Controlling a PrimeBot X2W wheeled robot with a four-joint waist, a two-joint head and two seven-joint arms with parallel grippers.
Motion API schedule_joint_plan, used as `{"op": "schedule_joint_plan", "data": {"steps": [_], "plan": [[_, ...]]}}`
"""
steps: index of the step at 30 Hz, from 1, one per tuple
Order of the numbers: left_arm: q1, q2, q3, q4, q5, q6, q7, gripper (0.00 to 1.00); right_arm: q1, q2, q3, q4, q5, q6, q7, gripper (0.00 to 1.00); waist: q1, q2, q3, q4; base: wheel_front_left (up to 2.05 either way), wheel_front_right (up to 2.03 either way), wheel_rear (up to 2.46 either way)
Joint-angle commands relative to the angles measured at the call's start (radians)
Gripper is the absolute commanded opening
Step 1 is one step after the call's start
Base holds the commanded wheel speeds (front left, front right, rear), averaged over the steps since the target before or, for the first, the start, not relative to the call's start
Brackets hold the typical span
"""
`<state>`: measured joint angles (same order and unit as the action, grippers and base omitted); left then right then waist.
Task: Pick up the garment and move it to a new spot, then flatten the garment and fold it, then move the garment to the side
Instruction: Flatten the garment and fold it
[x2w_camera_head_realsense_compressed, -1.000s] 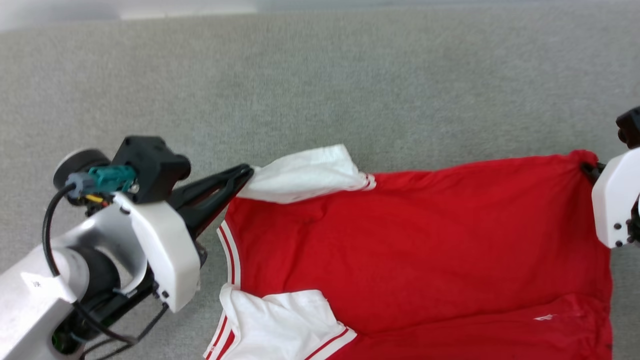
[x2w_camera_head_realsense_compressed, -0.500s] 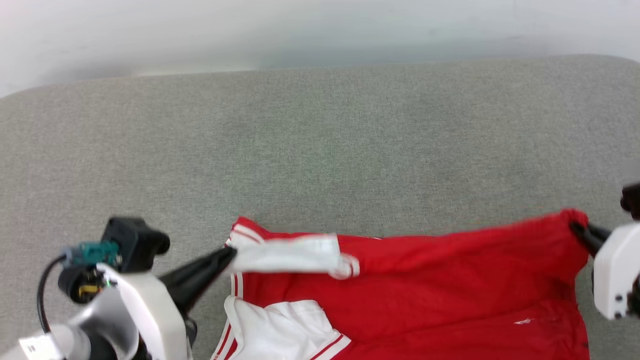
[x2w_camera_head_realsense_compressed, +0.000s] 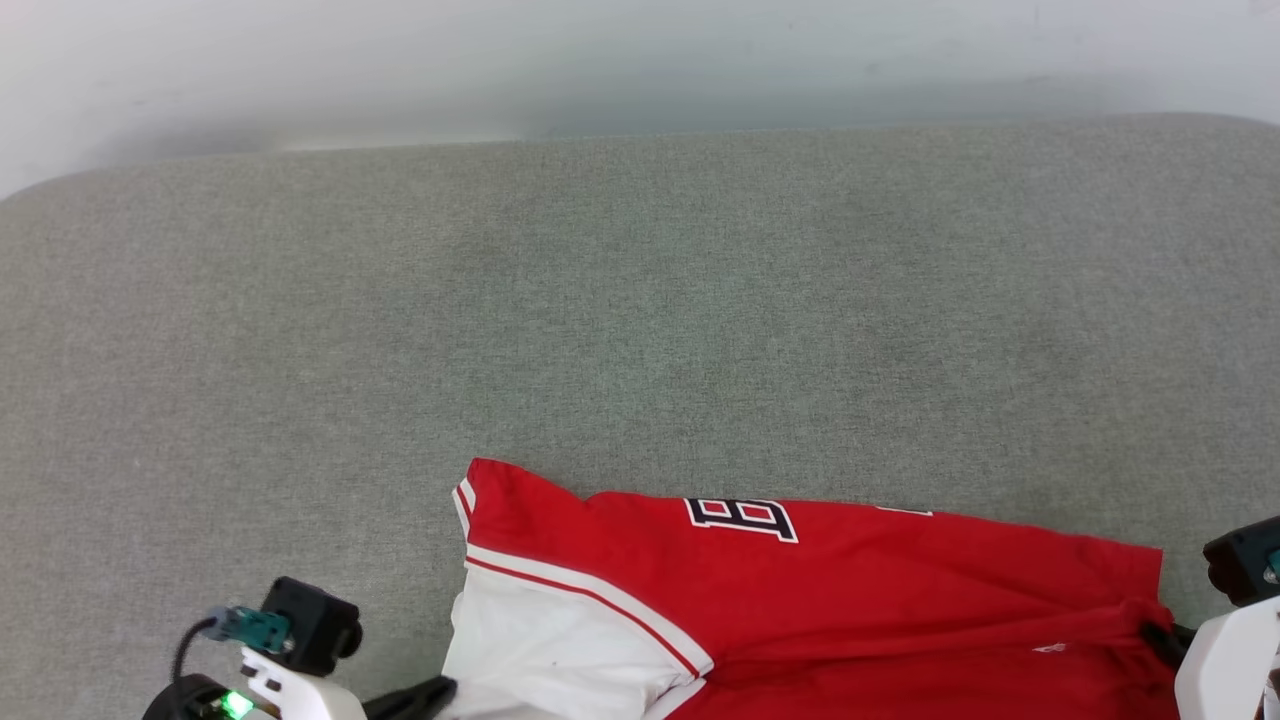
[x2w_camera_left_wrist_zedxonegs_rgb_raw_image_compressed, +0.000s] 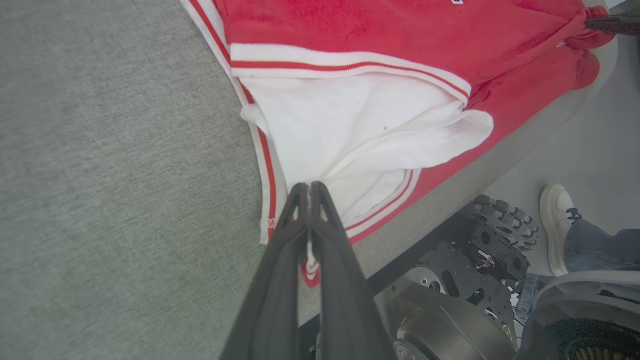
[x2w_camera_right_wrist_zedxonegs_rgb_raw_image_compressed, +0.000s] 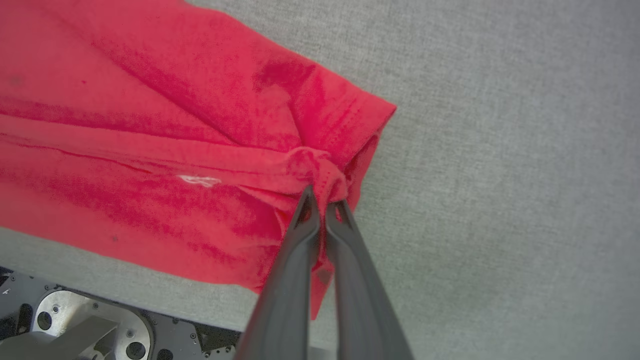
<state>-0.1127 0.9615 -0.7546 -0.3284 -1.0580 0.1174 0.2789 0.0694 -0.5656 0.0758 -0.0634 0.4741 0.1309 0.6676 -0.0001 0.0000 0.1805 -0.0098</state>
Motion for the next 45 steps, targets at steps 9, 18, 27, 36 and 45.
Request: {"op": "schedule_joint_plan", "data": {"steps": [9, 18, 27, 36, 45], "plan": [[-0.032, -0.071, -0.064, 0.095, 0.043, -0.031, 0.032, 0.00, 0.002, -0.054, 0.087, 0.037, -0.045, 0.000, -0.034, 0.00, 0.0001, 0.0000, 0.025, -0.004, 0.00, 0.00, 0.00], [-0.053, -0.132, -0.097, 0.182, 0.071, -0.055, 0.024, 1.00, -0.038, -0.031, 0.157, 0.133, -0.051, 0.000, -0.101, 1.00, 0.0001, 0.0000, 0.013, -0.010, 0.00, 0.00, 0.00], [-0.052, -0.180, -0.054, 0.179, 0.084, -0.044, -0.102, 1.00, -0.053, 0.012, 0.070, 0.067, 0.017, 0.000, -0.101, 1.00, 0.0001, 0.0000, -0.073, -0.010, 0.00, 0.00, 0.00], [-0.053, -0.241, 0.096, 0.199, 0.191, 0.048, -0.455, 1.00, -0.013, 0.146, -0.104, -0.055, -0.007, 0.000, -0.050, 1.00, 0.0001, 0.0000, -0.099, -0.005, 0.00, 0.00, 0.00], [0.053, -0.417, 0.371, 0.187, 0.377, 0.072, -0.545, 1.00, 0.058, 0.332, -0.277, -0.068, -0.095, 0.000, -0.013, 1.00, 0.0001, 0.0000, -0.078, 0.015, 0.00, 0.00, 0.00]]}}
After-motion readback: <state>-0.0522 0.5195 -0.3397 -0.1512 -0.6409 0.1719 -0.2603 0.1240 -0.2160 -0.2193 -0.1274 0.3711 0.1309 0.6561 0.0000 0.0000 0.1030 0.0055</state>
